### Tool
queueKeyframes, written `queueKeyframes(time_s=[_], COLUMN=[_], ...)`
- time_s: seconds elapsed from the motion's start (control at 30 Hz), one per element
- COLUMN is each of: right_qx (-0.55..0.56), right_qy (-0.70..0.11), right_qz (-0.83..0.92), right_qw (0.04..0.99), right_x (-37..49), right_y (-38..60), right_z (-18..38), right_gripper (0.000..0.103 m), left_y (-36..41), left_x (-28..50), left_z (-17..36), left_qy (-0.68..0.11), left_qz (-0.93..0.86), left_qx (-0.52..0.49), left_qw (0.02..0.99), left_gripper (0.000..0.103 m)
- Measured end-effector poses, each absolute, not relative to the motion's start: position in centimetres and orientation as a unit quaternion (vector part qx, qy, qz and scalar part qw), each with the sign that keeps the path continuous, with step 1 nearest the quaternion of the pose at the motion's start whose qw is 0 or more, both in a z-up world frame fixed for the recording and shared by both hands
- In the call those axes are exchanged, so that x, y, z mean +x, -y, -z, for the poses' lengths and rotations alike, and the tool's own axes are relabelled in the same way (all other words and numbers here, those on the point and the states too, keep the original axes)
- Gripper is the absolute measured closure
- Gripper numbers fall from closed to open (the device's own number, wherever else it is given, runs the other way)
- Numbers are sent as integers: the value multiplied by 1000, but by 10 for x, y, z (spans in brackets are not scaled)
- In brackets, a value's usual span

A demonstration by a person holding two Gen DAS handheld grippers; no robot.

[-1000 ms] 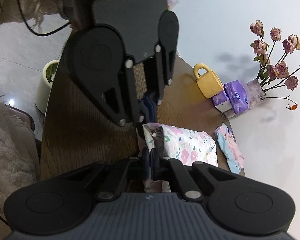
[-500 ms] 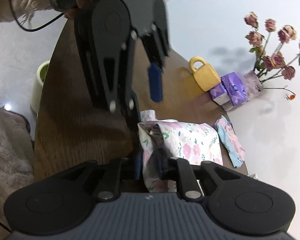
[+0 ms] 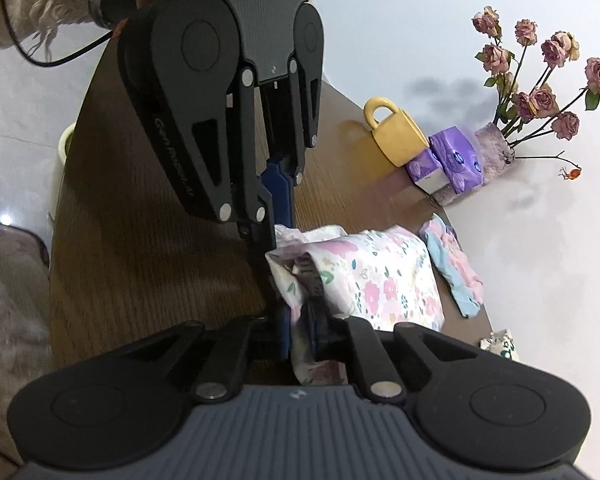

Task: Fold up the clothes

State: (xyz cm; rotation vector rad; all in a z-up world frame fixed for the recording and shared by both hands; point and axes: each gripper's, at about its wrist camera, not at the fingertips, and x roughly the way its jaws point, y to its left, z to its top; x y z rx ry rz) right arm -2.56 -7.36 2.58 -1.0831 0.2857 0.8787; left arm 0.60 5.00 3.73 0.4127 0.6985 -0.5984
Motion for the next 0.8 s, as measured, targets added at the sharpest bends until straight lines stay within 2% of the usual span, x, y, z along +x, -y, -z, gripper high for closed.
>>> queueKeyframes(time_s=[0.27,0.5,0.6,0.67,0.8], right_qx=[-440,-267,-205,-176,-148], right_qy=[-188,-267,-274,-271,-262], right_qz=[-379,-323,-313,-317,-341], right_qw=[792,868,886,892,891], right_x=[-15,20,26,26,32], right_y=[129,195,215,222,216], right_z=[-42,-55,-58,-58,-55], right_gripper=[71,68,67,65,60], left_y=[-8,44,44,33,-9], left_x=[7,28,27,20,8], left_z=[-40,-36,-40,-46,-63], left_qy=[-320,-314,-318,-315,-303], left_qz=[326,328,334,334,301], left_qx=[204,174,157,146,112], left_qw=[866,874,873,876,897], left_gripper=[90,87,73,58,51])
